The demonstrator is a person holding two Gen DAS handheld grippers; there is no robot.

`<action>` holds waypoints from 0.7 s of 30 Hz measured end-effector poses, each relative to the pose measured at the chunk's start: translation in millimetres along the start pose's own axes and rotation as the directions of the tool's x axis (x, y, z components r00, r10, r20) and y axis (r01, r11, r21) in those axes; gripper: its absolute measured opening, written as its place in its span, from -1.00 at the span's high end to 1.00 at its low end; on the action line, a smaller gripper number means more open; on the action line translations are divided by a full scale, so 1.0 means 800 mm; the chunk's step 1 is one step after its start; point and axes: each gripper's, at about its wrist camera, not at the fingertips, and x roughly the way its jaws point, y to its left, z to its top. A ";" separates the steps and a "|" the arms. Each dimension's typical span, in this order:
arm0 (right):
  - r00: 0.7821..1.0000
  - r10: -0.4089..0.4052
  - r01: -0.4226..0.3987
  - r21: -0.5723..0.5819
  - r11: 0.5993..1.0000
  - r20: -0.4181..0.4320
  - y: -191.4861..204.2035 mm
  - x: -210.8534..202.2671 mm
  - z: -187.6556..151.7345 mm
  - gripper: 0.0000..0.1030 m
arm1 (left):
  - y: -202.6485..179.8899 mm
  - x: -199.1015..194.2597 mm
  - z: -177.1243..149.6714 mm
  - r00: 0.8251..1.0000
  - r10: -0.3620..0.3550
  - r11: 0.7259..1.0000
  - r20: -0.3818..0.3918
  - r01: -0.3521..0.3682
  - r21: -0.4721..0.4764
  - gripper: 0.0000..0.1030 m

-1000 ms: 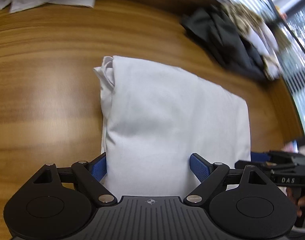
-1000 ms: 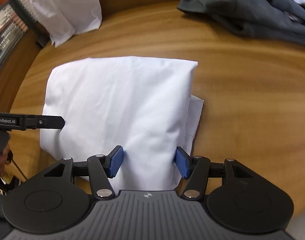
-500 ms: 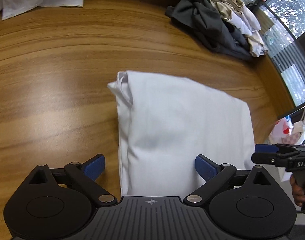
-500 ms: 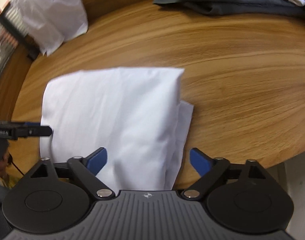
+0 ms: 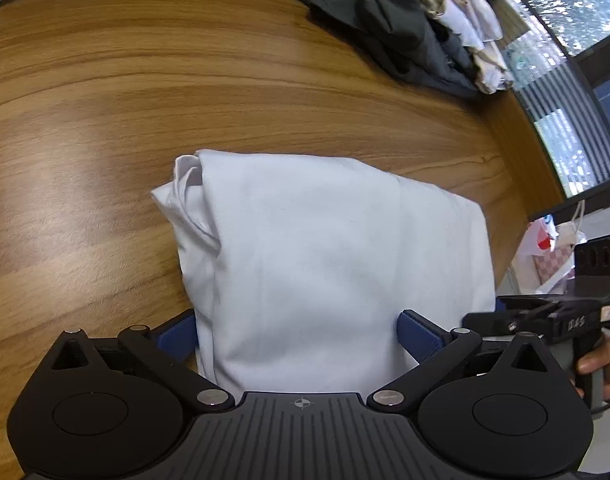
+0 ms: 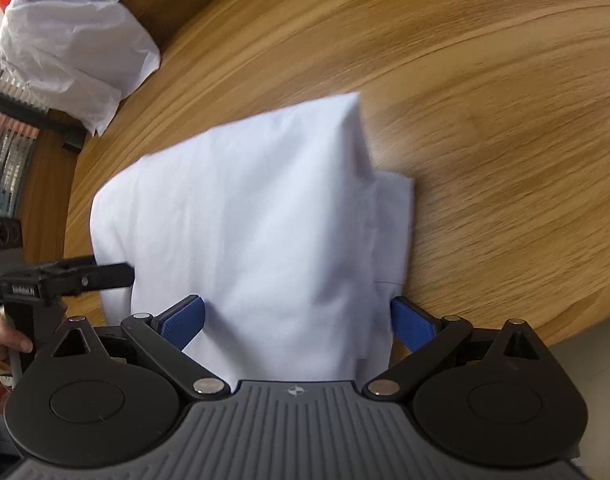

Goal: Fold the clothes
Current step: 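Grasp the folded white bundle between both tools and lift it, then carry the held bundle with both tools over the glass partition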

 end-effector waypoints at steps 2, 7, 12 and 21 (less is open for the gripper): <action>1.000 -0.018 0.018 -0.028 0.999 0.016 0.009 0.006 -0.005 -1.00 | -0.001 0.001 0.000 1.000 -0.002 1.000 0.001 0.002 0.008 -1.00; 0.996 -0.058 0.062 -0.063 0.996 0.062 0.029 0.012 -0.010 -0.84 | -0.023 0.008 -0.003 1.000 0.010 0.999 -0.014 -0.009 0.041 -0.97; 0.986 -0.110 0.121 -0.079 0.990 0.128 0.048 -0.003 -0.005 -0.32 | -0.031 -0.005 0.008 0.999 0.023 0.999 0.037 -0.024 0.033 -0.72; 0.965 -0.138 0.157 -0.067 0.985 0.222 0.059 -0.054 0.013 -0.01 | -0.072 -0.022 0.049 0.999 0.011 0.995 0.037 -0.015 0.099 -0.64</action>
